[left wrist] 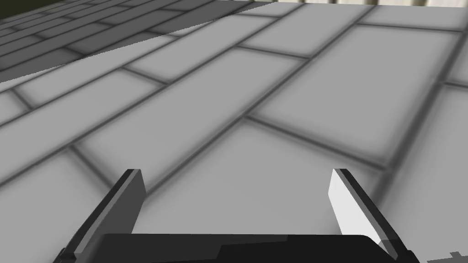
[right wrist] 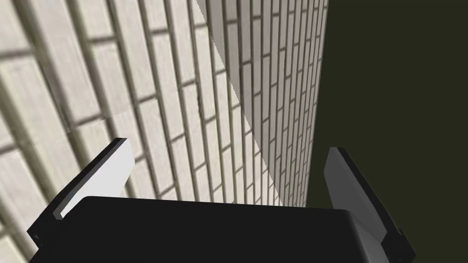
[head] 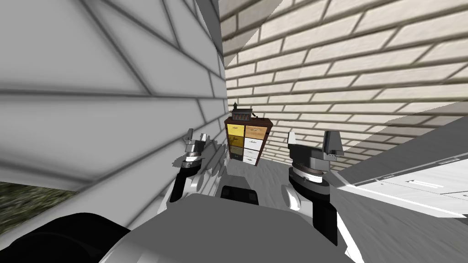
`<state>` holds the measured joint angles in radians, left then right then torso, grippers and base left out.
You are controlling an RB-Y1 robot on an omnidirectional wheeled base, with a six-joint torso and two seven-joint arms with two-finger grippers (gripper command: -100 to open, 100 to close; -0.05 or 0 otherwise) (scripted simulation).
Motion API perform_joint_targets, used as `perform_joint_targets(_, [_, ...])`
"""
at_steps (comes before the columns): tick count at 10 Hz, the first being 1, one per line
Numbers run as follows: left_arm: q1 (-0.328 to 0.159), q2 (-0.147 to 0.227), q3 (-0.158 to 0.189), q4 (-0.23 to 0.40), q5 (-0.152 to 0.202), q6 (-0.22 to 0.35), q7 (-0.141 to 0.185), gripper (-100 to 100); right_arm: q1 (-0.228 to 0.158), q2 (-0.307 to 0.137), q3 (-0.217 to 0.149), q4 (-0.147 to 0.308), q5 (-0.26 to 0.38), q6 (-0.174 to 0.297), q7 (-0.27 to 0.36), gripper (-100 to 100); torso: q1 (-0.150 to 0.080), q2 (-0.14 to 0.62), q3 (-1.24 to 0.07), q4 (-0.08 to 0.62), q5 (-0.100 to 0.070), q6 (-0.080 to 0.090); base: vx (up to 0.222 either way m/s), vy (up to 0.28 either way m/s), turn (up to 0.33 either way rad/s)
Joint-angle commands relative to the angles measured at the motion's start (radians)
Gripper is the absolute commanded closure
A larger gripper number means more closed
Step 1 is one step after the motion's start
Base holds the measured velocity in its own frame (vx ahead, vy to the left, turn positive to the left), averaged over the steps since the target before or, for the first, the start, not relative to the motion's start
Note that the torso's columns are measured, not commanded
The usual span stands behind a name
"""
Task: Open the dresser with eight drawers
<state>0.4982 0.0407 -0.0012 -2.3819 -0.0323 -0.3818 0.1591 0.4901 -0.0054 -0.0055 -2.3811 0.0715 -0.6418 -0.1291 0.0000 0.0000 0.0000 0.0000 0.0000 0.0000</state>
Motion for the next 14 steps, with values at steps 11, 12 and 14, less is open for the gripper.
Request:
perform_joint_targets(11, [-0.009,0.051,-0.001,0.039,-0.001,-0.012,-0.003,-100,0.0,0.0,0.0,0.0,0.0,0.0,0.0,0,-0.001,0.723,-1.452,0.724,0.0,0.0,0.009,-0.005,-0.003])
perform_joint_targets(12, [-0.017,0.072,-0.001,0.078,-0.003,-0.025,-0.007,-100,0.0,0.0,0.0,0.0,0.0,0.0,0.0,0,-0.001,0.732,-1.472,0.733,0.0,0.0,0.095,-0.05,-0.03])
perform_joint_targets(14, [-0.028,0.084,-0.002,0.126,-0.005,-0.04,-0.011,-100,0.0,0.0,0.0,0.0,0.0,0.0,0.0,0,-0.002,0.735,-1.478,0.737,0.0,0.0,0.126,-0.052,-0.021])
